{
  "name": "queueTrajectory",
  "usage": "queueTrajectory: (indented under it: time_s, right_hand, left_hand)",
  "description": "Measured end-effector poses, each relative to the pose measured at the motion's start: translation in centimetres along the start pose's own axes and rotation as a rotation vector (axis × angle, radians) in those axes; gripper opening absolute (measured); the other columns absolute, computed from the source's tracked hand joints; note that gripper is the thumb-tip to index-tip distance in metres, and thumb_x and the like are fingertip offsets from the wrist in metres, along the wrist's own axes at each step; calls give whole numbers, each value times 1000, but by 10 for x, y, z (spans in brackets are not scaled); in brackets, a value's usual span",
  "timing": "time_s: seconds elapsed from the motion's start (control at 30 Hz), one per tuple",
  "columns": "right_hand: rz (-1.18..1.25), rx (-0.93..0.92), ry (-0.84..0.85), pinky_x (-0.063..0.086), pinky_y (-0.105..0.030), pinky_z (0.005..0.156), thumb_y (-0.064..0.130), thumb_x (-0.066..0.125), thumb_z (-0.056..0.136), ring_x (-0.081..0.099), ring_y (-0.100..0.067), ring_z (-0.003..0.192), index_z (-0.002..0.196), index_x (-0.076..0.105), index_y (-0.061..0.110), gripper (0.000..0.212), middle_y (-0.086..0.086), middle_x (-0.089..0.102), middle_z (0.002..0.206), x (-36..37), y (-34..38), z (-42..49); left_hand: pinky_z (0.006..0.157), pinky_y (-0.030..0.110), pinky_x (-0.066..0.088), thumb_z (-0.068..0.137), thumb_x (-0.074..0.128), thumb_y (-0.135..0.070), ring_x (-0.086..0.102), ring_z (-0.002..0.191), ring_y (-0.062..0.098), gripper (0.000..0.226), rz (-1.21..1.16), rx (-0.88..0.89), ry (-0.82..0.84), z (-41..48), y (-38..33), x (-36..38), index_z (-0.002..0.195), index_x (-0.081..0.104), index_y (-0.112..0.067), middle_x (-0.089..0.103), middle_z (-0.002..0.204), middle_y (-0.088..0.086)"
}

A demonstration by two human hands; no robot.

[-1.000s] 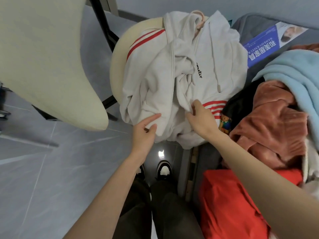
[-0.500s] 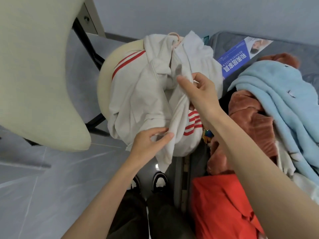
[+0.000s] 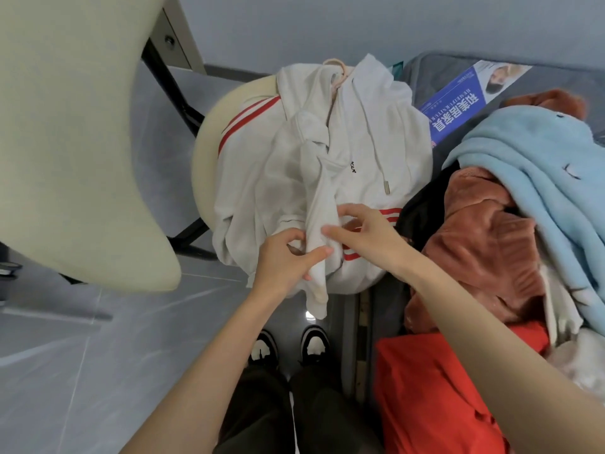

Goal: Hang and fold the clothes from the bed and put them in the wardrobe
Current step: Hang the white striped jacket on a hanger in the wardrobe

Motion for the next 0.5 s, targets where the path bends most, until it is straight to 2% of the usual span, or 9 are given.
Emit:
queueTrajectory:
  time_s: [0.07, 0.13, 0.17, 0.27, 0.33, 0.37, 0.43, 0.5]
  right_hand:
    - [-78, -36, -9, 47, -20, 77, 26, 65, 90, 61, -10, 84, 102, 67, 19, 15, 12, 65, 100, 6, 1, 1]
    - [-103, -95, -35, 42, -24, 69, 23, 59, 94, 54, -11, 71, 89, 61, 20, 6, 4, 61, 81, 8, 5, -2]
    - [-87, -129, -76, 39, -25, 63, 21, 56, 95, 49, -11, 66, 85, 57, 21, 10, 1, 57, 74, 8, 8, -4]
    - [55, -187, -274, 33, -26, 56, 18, 53, 97, 41, -10, 59, 90, 56, 22, 9, 3, 50, 63, -4, 19, -13]
    - [112, -203, -326, 35, -26, 59, 18, 53, 97, 43, -12, 62, 91, 59, 24, 10, -2, 52, 63, -14, 28, -16]
    - [112, -211, -311, 36, -29, 61, 18, 53, 96, 44, -16, 64, 92, 60, 23, 9, -11, 54, 67, -17, 34, -15]
    - [103, -228, -292, 39, -35, 63, 19, 54, 96, 48, -28, 66, 96, 63, 17, 9, -23, 58, 76, -21, 41, -10]
    - [121, -204, -353, 43, -40, 68, 20, 55, 95, 53, -31, 70, 97, 65, 14, 11, -20, 63, 81, -22, 42, -3]
  left_hand:
    - [45, 19, 47, 68, 85, -28, 61, 46, 9, 30, -11, 9, 18, -3, 1, -3, 83, 66, -9, 70, 70, 10]
    - [53, 26, 53, 66, 85, -32, 62, 52, 10, 30, 3, 14, 26, -5, 5, -8, 81, 67, -13, 70, 73, 8]
    - [59, 27, 53, 66, 85, -34, 62, 58, 9, 28, 31, 23, 33, -5, 9, -12, 80, 68, -17, 71, 74, 4]
    - [63, 3, 41, 68, 81, -40, 57, 71, -10, 17, 125, 61, 100, -9, 15, -18, 69, 66, -33, 67, 76, -25]
    - [67, -2, 35, 75, 75, -42, 53, 78, -19, 15, 170, 96, 126, -13, 16, -15, 67, 63, -40, 61, 77, -38]
    - [68, -1, 36, 77, 73, -43, 54, 80, -16, 13, 179, 108, 129, -14, 16, -11, 69, 63, -41, 62, 79, -36]
    - [70, 8, 42, 79, 71, -43, 60, 80, -1, 10, 177, 129, 125, -12, 15, -1, 76, 67, -35, 68, 82, -22]
    - [74, 19, 46, 81, 71, -40, 63, 78, 10, 15, 155, 129, 92, -9, 12, 6, 81, 70, -25, 71, 83, -10]
Point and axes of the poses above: each hand's wrist, its own z-axis towards the middle knuckle, its own x-axis out of the palm, y = z × x, the point moved 2 cm from there along z, towards the middle knuckle
